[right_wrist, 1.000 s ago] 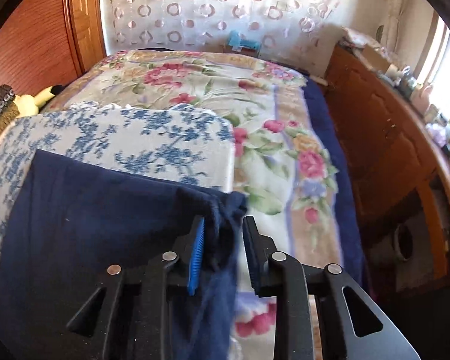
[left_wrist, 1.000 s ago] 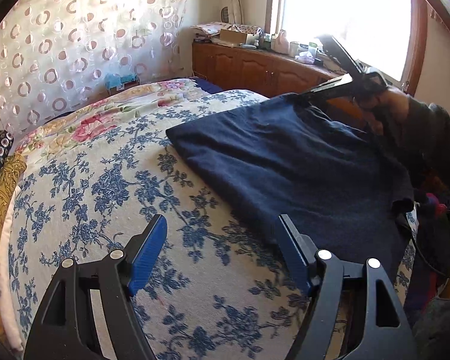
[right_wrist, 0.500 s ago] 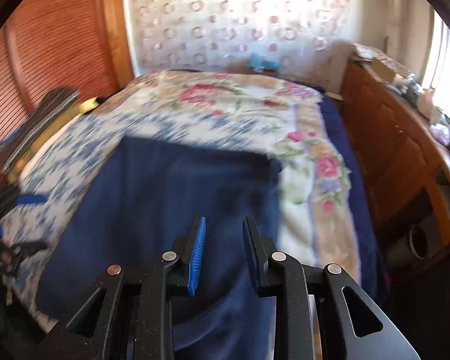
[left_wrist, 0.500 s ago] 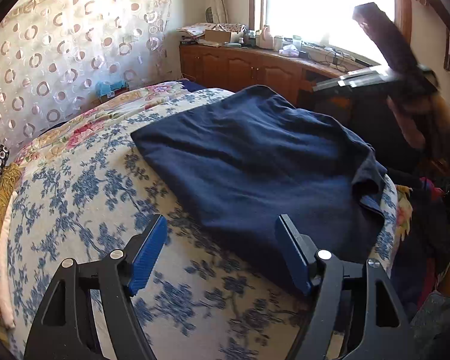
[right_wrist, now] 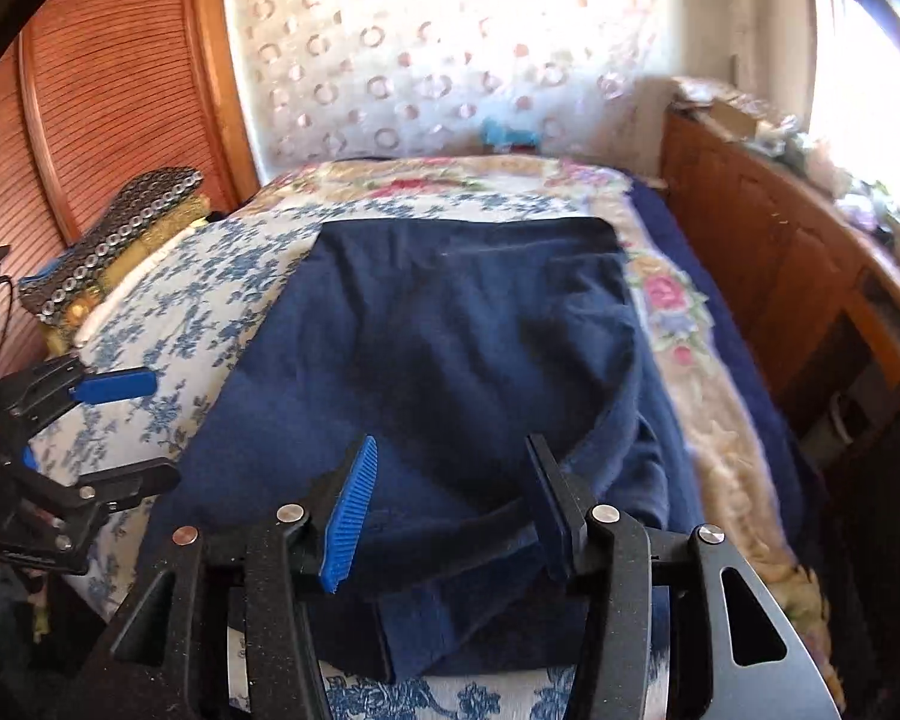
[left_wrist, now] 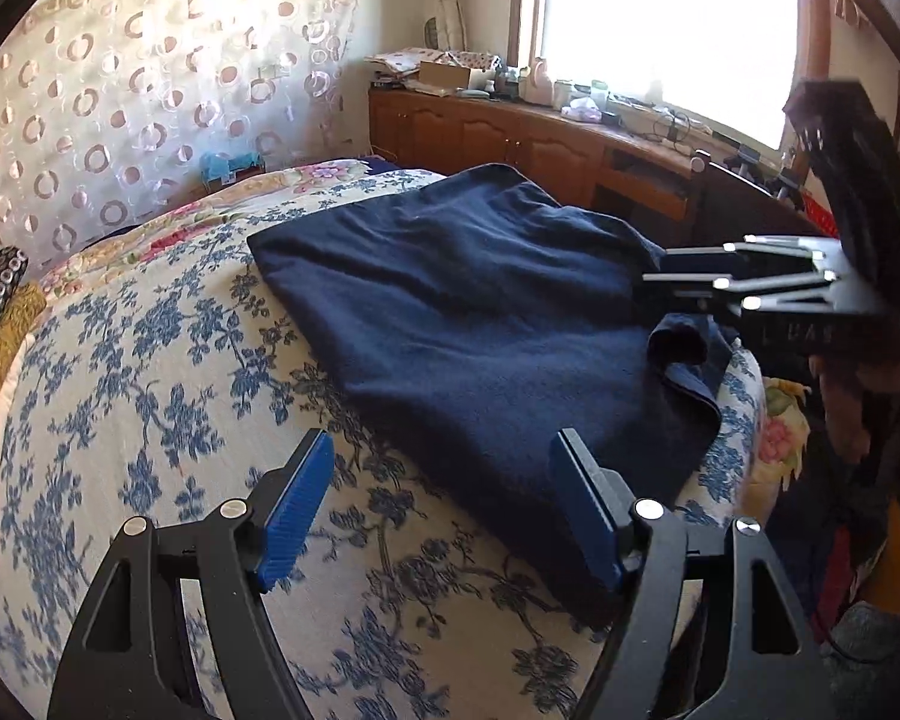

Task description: Fold small clothes

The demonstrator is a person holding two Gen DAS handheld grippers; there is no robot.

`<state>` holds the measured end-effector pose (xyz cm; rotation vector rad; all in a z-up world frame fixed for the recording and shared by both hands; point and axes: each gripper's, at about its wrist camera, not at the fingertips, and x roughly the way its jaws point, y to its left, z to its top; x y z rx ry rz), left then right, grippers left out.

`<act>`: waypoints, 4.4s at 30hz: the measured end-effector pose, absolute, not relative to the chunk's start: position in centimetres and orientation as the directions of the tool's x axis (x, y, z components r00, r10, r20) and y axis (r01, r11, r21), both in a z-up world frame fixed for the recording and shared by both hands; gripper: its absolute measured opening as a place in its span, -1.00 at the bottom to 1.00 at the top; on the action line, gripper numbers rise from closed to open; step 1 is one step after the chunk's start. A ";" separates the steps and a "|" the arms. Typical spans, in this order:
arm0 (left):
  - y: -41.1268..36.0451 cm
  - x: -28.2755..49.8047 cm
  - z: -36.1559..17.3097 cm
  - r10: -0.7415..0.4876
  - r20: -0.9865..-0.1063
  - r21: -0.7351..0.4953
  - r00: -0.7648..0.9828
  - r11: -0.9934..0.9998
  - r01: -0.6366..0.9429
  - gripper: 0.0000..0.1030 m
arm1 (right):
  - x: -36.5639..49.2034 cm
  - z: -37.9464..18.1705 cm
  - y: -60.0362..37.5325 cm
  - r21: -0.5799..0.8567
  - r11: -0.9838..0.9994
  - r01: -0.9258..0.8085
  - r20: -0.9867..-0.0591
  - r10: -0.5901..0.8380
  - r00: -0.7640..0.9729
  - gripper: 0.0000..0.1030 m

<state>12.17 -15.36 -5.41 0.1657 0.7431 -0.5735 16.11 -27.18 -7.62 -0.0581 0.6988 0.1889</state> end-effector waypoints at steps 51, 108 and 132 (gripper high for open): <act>-16.3 10.9 -7.3 -0.437 -0.714 -0.078 0.547 0.826 0.558 0.46 | 8.8 -7.2 -37.0 0.129 0.990 -0.059 -0.583 0.124 0.803 -0.58; -17.4 8.9 -8.7 -0.509 -0.722 -0.142 0.468 0.772 0.620 -0.15 | 11.0 -10.8 -40.6 0.268 0.963 -0.024 -0.627 0.193 0.755 -0.07; -17.6 8.4 -8.8 -0.525 -0.720 -0.154 0.454 0.759 0.633 -0.45 | 11.8 -10.6 -39.7 0.153 0.985 -0.079 -0.638 0.160 0.753 -0.80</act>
